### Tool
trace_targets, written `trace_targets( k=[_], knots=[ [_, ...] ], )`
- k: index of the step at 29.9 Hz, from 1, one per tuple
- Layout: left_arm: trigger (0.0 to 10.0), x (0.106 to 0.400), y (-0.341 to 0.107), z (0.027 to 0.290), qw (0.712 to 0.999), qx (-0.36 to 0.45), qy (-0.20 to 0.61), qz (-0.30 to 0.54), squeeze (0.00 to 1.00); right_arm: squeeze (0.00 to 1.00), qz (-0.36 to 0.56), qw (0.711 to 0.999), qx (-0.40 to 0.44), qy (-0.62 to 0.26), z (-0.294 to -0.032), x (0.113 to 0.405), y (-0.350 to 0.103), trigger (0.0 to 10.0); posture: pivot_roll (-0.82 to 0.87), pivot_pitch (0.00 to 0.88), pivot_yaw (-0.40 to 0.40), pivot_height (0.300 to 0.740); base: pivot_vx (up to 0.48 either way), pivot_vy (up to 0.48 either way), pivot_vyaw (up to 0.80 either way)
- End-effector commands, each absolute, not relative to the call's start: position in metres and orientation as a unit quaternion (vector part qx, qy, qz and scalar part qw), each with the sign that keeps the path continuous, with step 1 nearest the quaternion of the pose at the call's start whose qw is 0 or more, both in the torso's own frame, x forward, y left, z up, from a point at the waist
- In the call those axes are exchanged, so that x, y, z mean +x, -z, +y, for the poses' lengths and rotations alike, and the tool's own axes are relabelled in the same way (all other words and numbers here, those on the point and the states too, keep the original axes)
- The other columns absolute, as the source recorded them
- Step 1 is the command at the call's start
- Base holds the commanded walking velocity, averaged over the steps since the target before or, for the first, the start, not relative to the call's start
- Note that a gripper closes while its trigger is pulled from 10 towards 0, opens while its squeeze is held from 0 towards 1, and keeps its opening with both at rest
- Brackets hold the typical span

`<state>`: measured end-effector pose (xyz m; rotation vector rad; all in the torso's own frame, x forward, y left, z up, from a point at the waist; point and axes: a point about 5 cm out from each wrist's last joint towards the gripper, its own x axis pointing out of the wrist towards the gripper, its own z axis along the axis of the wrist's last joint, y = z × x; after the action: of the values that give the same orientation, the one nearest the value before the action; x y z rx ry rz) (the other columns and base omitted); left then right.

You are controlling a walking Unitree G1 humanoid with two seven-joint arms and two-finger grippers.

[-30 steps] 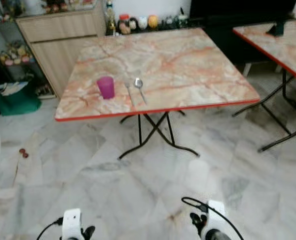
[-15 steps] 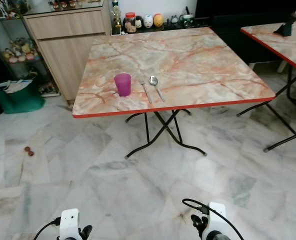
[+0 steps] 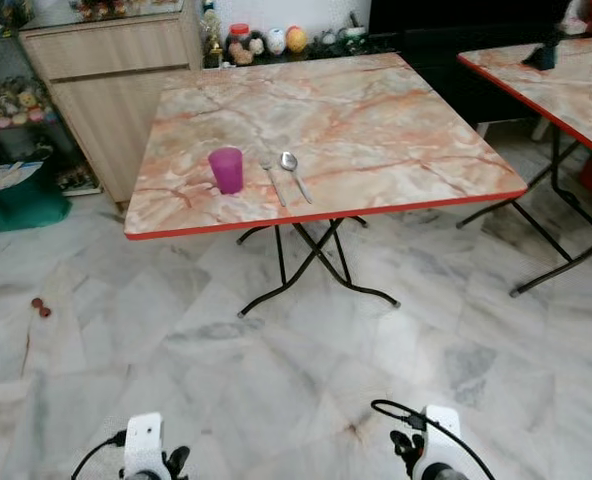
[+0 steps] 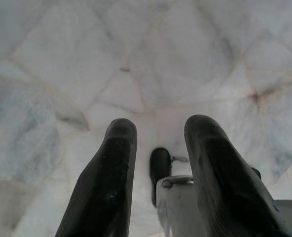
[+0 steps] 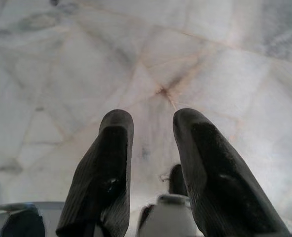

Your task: Setting the table

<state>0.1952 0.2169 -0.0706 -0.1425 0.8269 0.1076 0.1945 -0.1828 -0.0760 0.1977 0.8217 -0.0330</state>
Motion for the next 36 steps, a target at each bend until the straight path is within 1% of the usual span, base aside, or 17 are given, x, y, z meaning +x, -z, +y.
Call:
trace_targets(
  k=[1,10,15,19,23,28,36],
  knots=[
    [10.0,0.1919,0.0717,0.2201,0.911,-0.070,-0.059,0.403,0.00,0.00,0.406,0.907,0.105,0.021,-0.1804,0.1895,0.0790,10.0,-0.06,0.000,0.067,0.740,0.000,0.000,0.00],
    [10.0,0.1924,0.0714,0.2199,0.911,-0.073,-0.060,0.402,0.00,0.00,0.407,0.909,0.087,0.014,-0.1816,0.1898,0.0786,10.0,-0.07,0.000,0.066,0.740,0.027,0.000,0.00],
    [10.0,0.1934,0.0710,0.2193,0.912,-0.073,-0.059,0.400,0.00,0.00,0.407,0.908,0.097,0.016,-0.1800,0.1897,0.0789,10.0,-0.07,0.000,0.066,0.740,0.259,0.000,0.64],
    [10.0,0.1937,0.0709,0.2187,0.912,-0.073,-0.059,0.399,0.00,0.00,0.407,0.908,0.099,0.013,-0.1786,0.1898,0.0790,10.0,-0.07,0.000,0.064,0.740,0.299,0.000,0.00],
    [10.0,0.1934,0.0712,0.2184,0.912,-0.074,-0.059,0.400,0.00,0.00,0.408,0.909,0.081,0.013,-0.1793,0.1896,0.0791,10.0,-0.06,0.000,0.061,0.740,0.308,0.000,0.00],
    [10.0,0.1928,0.0716,0.2181,0.911,-0.075,-0.060,0.400,0.00,0.00,0.409,0.909,0.078,0.004,-0.1788,0.1895,0.0791,10.0,-0.07,0.000,0.059,0.740,0.308,0.000,0.73],
    [10.0,0.1917,0.0725,0.2167,0.910,-0.078,-0.059,0.403,0.00,0.00,0.410,0.908,0.090,0.007,-0.1795,0.1893,0.0792,10.0,-0.07,0.000,0.053,0.740,0.309,0.000,0.00]
  ],
)
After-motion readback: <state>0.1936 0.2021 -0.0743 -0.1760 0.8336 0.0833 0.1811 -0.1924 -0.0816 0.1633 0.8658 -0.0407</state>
